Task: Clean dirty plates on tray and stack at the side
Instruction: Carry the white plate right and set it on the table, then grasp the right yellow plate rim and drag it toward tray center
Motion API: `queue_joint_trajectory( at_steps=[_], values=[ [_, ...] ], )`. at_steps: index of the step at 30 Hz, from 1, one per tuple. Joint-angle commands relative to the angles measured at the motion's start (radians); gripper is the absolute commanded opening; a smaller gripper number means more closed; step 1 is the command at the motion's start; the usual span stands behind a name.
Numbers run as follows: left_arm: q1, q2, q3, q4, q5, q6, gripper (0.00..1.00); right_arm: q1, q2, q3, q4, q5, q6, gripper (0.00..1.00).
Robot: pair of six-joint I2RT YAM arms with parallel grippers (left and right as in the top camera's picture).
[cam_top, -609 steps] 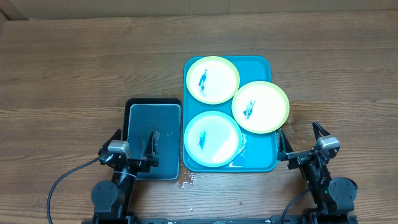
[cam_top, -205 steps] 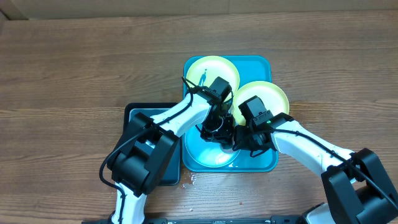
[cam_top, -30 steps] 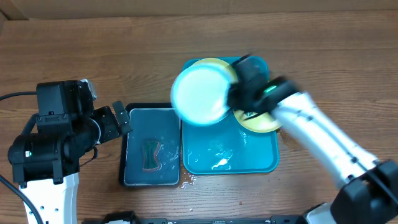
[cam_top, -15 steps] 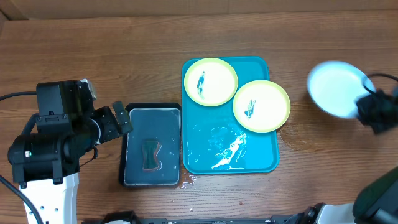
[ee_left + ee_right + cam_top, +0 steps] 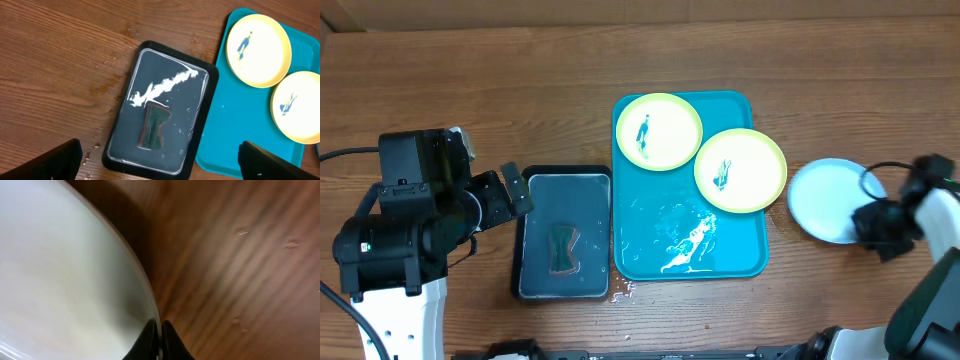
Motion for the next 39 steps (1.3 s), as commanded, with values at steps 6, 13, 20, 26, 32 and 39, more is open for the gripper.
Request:
queue_joint_trajectory(
  at_steps=[6,13,20,26,32,39],
  values=[
    [0.004,0.003,0.015,0.005,-0.008,0.023,1.0,0.106,-0.059,0.106,-0.07,0.008,-0.011,0.45],
    [0.004,0.003,0.015,0.004,-0.008,0.023,1.0,0.203,-0.143,0.206,-0.007,-0.344,-0.4,0.54],
    [0.004,0.003,0.015,0.004,-0.008,0.023,1.0,0.355,-0.056,0.169,0.169,-0.204,-0.392,0.56],
    [0.004,0.003,0.015,0.005,-0.008,0.023,1.0,0.389,0.081,0.155,0.228,-0.182,-0.391,0.53],
    [0.004,0.003,0.015,0.005,-0.008,0.023,1.0,0.388,0.135,0.156,0.194,-0.195,-0.387,0.04],
    [0.004,0.003,0.015,0.004,-0.008,0.023,1.0,0.388,0.016,0.19,0.084,-0.217,-0.335,0.04]
  ],
)
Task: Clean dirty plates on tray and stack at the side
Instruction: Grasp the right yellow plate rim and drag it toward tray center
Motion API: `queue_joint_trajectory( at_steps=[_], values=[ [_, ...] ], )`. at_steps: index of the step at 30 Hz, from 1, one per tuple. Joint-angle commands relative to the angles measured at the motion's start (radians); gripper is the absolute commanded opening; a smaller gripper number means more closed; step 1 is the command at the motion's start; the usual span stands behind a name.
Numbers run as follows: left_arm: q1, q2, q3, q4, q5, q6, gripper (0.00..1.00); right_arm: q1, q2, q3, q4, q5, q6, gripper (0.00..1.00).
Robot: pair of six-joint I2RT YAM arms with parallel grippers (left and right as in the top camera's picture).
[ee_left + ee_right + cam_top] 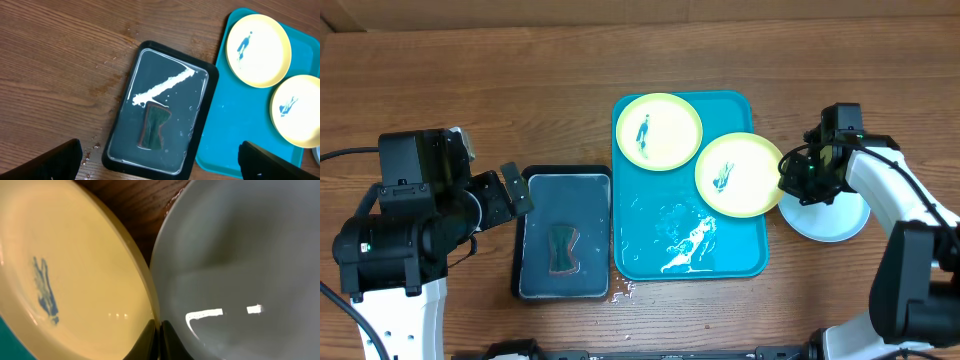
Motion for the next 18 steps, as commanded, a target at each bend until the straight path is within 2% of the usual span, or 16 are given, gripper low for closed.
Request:
queue_joint_trajectory(
  at_steps=[1,6,11,15,16,18],
  values=[
    [0.004,0.003,0.015,0.005,-0.008,0.023,1.0,0.003,-0.136,0.027,-0.028,-0.041,0.027,0.04],
    [0.004,0.003,0.015,0.004,-0.008,0.023,1.0,0.044,-0.267,0.027,-0.128,-0.114,0.028,0.04],
    [0.004,0.003,0.015,0.004,-0.008,0.023,1.0,0.178,-0.286,-0.008,-0.223,-0.11,0.093,0.04],
    [0.004,0.003,0.015,0.004,-0.008,0.023,1.0,0.282,-0.286,-0.115,-0.154,-0.108,0.247,0.04],
    [0.004,0.003,0.015,0.004,-0.008,0.023,1.0,0.325,-0.285,-0.18,-0.086,-0.085,0.338,0.04],
    [0.004,0.003,0.015,0.004,-0.008,0.023,1.0,0.358,-0.284,-0.246,0.005,-0.069,0.405,0.04]
  ],
)
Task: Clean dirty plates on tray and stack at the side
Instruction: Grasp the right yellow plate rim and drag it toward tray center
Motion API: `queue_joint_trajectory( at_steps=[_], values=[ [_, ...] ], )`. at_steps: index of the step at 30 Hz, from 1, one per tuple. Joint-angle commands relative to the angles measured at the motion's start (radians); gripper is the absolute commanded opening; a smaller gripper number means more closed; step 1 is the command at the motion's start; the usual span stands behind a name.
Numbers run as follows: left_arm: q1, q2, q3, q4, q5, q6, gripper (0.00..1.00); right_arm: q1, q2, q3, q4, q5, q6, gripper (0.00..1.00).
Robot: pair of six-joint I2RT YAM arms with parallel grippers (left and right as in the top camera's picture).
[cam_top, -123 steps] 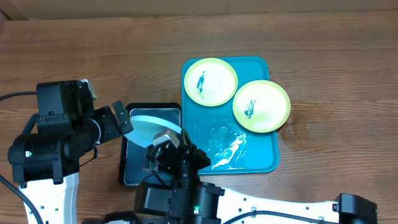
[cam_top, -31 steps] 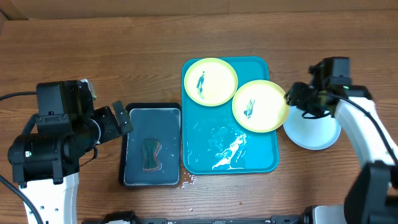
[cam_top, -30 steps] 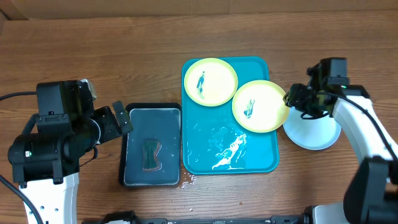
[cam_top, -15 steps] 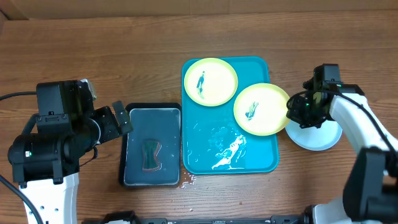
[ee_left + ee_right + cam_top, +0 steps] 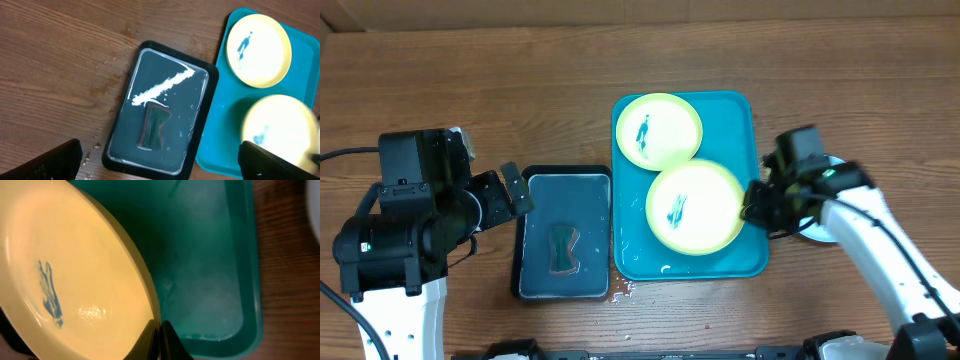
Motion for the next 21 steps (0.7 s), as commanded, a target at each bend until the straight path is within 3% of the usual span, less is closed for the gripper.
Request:
queue_joint_trajectory(
  at_steps=[1,4,8,12,21],
  values=[
    [0.004,0.002,0.015,0.003,-0.008,0.023,1.0,0.059,0.001,-0.12,0.125,0.018,0.188,0.04],
    [0.004,0.002,0.015,0.003,-0.005,0.019,1.0,0.071,0.005,-0.164,0.233,0.006,0.092,0.04],
    [0.004,0.002,0.015,0.003,0.062,-0.008,1.0,0.071,0.005,-0.146,0.253,-0.007,-0.048,0.04],
    [0.003,0.015,0.014,0.025,0.177,0.037,1.0,0.069,-0.01,-0.072,0.183,-0.006,-0.067,0.25],
    [-0.017,0.106,-0.137,0.008,0.199,0.126,1.0,0.072,-0.131,0.04,0.039,0.003,-0.077,0.29]
  ],
)
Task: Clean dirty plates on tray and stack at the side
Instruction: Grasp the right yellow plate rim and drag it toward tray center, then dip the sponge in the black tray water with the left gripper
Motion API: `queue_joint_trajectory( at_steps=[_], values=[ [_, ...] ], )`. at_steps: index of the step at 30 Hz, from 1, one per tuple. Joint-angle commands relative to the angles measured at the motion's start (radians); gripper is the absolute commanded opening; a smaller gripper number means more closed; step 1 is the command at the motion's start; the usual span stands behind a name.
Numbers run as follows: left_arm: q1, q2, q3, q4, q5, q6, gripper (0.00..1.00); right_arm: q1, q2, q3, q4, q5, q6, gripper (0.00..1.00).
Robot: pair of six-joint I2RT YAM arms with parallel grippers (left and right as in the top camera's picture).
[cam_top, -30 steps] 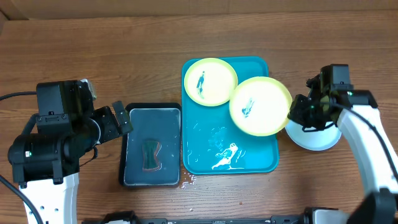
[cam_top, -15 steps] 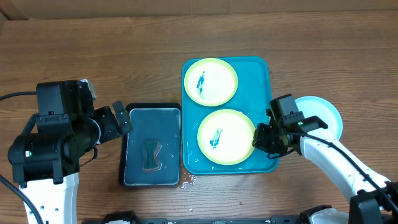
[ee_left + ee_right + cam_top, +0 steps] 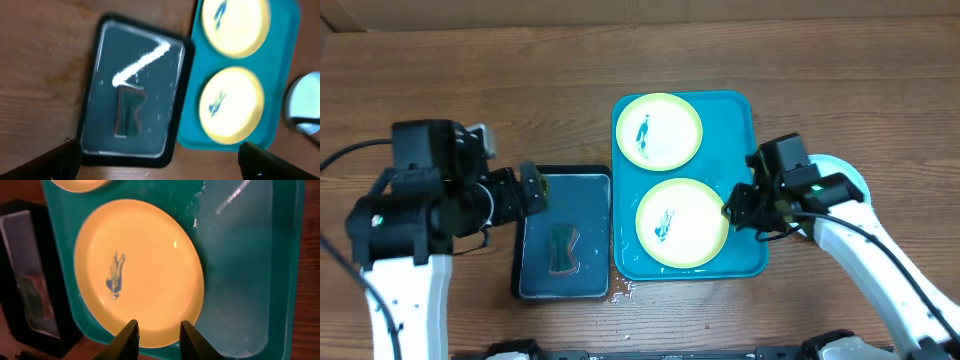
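Two yellow plates with blue smears lie on the teal tray (image 3: 750, 110): one at the far end (image 3: 659, 131), one nearer (image 3: 681, 223). My right gripper (image 3: 159, 329) is open above the right rim of the nearer plate (image 3: 140, 270), touching nothing. A white plate (image 3: 845, 175) rests on the table right of the tray, partly hidden by my right arm. A dark sponge (image 3: 562, 248) lies in the water-filled black basin (image 3: 565, 176). High over the basin, my left gripper (image 3: 159, 160) is spread wide open.
Water drops (image 3: 620, 292) sit on the wood at the tray's near left corner. Bare wooden table (image 3: 520, 90) stretches behind the basin and tray.
My right gripper was shut on the nearer yellow plate's rim; now it is open and the plate lies flat a little further left on the tray. My left arm has shifted right toward the basin.
My right gripper was shut at the white plate's right edge beside the tray. Then it was shut on the rim of the nearer yellow plate, which hung over the tray's right edge. The plate then stood mid-tray in its grip, and now lies released there.
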Motion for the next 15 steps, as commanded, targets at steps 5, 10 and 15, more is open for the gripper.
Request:
queue_joint_trajectory(
  at_steps=[5,10,15],
  values=[
    [-0.065,0.105,-0.26,0.135,0.024,0.085,0.8,0.005,-0.067,0.032,-0.059,-0.001,-0.016,0.29],
    [-0.138,0.219,-0.381,0.244,-0.084,0.029,0.61,0.005,-0.067,0.031,-0.078,-0.001,-0.016,0.29],
    [-0.196,0.362,-0.401,0.303,-0.188,-0.057,0.34,0.005,-0.067,0.031,-0.085,-0.001,-0.012,0.29]
  ],
)
